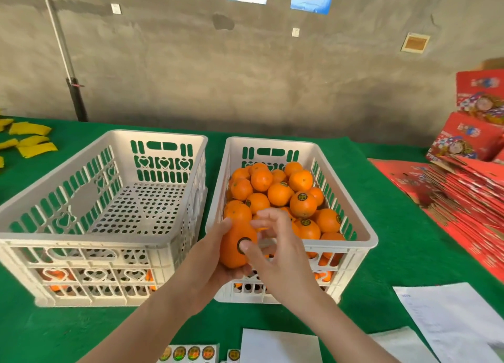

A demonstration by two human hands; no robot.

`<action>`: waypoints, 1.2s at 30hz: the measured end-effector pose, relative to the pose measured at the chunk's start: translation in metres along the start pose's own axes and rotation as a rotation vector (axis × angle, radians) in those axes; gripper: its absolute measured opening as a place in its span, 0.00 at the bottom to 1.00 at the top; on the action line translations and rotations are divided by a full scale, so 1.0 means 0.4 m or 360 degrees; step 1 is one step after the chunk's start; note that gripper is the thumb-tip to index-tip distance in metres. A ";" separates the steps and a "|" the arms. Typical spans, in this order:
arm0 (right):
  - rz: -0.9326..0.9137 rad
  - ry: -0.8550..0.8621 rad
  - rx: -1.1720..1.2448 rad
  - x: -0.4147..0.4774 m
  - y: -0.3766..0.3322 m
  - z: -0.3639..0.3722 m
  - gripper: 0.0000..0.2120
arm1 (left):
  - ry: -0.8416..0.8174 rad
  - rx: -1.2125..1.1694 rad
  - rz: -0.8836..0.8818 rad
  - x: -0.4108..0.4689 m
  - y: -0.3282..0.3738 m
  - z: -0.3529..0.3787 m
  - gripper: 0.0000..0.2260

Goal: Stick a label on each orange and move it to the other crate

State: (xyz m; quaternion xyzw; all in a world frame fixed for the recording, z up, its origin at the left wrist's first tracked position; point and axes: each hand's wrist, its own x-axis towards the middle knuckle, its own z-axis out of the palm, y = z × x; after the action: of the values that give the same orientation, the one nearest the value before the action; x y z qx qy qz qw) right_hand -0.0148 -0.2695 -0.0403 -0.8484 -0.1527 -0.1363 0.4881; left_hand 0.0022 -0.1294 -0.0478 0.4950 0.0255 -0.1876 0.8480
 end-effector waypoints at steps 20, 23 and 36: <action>0.0798 -0.0590 -0.1002 0.253 0.197 -0.268 0.27 | 0.0577 0.2258 0.0807 0.235 0.009 -0.025 0.13; 0.0847 -0.0854 -0.1198 0.251 0.209 -0.269 0.30 | 0.0550 0.2357 0.0817 0.239 0.008 -0.026 0.10; -0.0185 0.0581 -0.0233 -0.026 0.155 -0.198 0.09 | 0.0490 0.2045 0.1173 0.151 -0.023 -0.041 0.10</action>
State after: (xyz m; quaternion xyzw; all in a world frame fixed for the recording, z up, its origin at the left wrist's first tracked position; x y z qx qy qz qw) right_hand -0.0065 -0.3693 -0.0543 -0.8327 -0.1000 -0.3265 0.4360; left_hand 0.0572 -0.1372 -0.0776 0.8890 -0.1379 0.2013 0.3875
